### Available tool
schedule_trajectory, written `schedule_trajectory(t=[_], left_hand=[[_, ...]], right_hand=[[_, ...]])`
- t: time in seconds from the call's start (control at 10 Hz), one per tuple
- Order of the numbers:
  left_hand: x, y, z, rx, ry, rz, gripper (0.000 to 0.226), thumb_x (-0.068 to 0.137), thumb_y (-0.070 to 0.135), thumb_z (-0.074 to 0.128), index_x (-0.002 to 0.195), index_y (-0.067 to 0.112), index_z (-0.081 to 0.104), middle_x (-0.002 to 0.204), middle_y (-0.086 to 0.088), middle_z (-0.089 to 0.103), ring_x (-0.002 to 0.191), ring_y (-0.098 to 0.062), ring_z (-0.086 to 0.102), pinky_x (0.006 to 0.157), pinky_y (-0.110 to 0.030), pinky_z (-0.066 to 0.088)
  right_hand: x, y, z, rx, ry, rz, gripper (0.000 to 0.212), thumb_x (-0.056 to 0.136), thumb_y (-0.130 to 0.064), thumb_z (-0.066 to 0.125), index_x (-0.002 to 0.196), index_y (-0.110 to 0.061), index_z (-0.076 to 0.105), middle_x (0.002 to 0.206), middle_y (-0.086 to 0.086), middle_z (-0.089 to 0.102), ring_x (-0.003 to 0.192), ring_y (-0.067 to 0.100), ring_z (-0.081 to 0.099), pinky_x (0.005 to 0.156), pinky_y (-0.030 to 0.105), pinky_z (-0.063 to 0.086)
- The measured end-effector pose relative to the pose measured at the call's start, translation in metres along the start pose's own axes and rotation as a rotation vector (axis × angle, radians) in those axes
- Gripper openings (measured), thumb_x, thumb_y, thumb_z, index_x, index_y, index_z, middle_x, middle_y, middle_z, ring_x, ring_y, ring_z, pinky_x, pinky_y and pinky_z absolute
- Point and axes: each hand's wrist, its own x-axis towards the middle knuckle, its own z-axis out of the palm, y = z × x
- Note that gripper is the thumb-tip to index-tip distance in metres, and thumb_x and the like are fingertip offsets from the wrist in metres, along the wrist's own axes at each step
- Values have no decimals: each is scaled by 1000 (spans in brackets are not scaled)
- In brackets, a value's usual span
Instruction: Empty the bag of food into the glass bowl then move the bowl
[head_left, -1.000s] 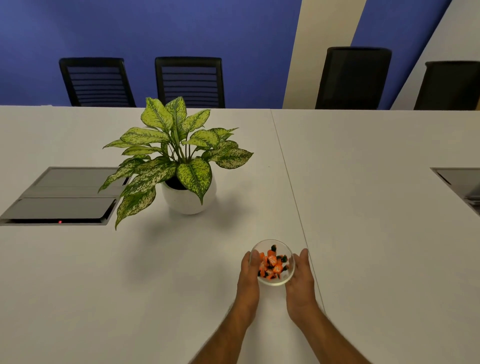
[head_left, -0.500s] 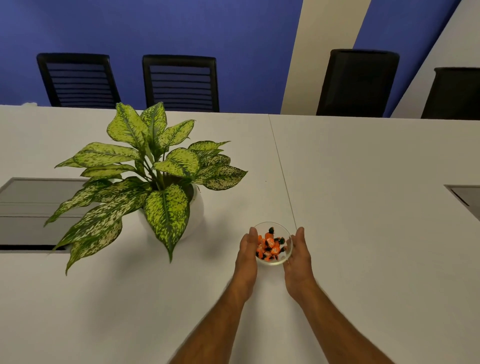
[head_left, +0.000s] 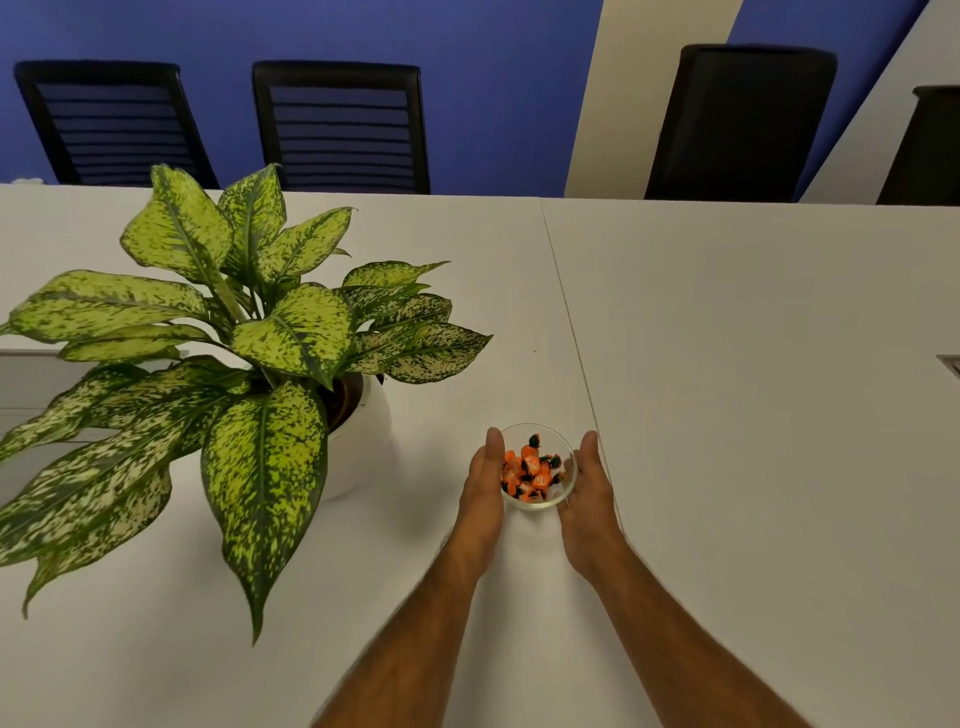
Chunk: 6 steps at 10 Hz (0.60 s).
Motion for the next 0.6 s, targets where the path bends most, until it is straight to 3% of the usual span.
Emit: schedule_trajectory(t=[0.1,0.2,0.3,0.4,0.5,0.6], left_hand=[[8,-2,-1,10,6,-12,123,46,106,43,145,33,47,143,1,60,131,-20,56,122,-51,32],[9,0,-1,-4,-8,-4,125,43,106,44,144,33,47,143,2,60,130,-20,56,122,-50,33],[10,2,-2,2,-12,-12,125,44,106,43,145,31,46,142,4,59,131,-20,56,121,-51,33],[12,1,-5,65,1,-39,126,48,106,39,150,33,36,152,8,48,140,-21,45,123,-53,28],[5,1,-12,110,33,9,137,40,108,36,155,34,27,161,5,36,148,-21,34,125,-53,23],[-13,5,-15,268,63,63,110,68,93,40,156,29,25,164,0,31,149,-23,32,124,-48,26]], right_hand=[[4,0,1,-15,-17,1,86,82,-73,37,153,-25,25,151,8,44,136,26,47,118,43,32],[8,3,1,-29,-1,14,87,83,-76,37,153,-26,25,143,-6,42,136,23,45,120,45,29],[12,5,-2,-4,15,-2,74,92,-65,32,153,-24,23,140,-6,40,129,17,46,117,41,31],[6,3,-3,-16,12,4,78,88,-69,37,151,-24,29,141,-8,43,127,14,47,117,39,31],[1,6,-9,5,11,6,93,74,-77,42,149,-24,32,151,-5,41,137,14,41,121,39,25],[-4,10,-20,34,86,-20,73,91,-63,39,151,-24,29,159,-1,31,147,17,27,123,43,21]])
